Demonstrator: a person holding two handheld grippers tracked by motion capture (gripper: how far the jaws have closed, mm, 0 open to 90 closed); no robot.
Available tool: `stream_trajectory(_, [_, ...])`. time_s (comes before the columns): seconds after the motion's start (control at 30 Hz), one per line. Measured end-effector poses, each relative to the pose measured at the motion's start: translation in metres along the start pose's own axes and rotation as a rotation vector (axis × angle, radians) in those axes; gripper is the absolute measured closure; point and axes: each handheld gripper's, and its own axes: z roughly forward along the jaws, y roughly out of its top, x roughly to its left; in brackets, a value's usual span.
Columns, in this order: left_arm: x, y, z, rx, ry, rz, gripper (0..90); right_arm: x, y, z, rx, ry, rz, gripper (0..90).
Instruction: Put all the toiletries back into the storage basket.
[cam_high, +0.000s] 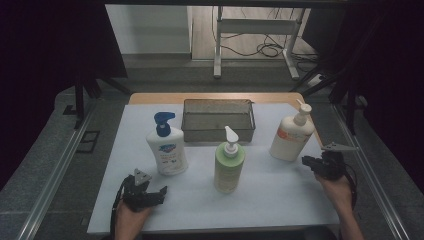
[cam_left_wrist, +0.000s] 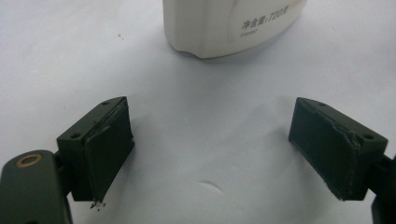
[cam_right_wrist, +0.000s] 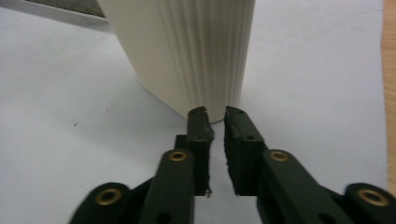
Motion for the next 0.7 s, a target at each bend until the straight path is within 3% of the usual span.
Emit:
stream_trajectory(0.03, [0.0,0.0,0.0,-0.001,0.0,0.001,13.1,-0.002,0.002,0.002,0.004,-0.011,-0.003,87.0])
stream_trajectory(0.33, [0.0,0.0,0.0,0.0,0.0,0.002,13.1,-0.013,0.006,0.014,0.017,-0.044,0.012,88.2])
stream_trajectory(0.7, [0.0,0.0,0.0,0.0,0.0,0.002,13.1,-0.023,0.012,0.036,0.018,-0.038,0.041,86.1])
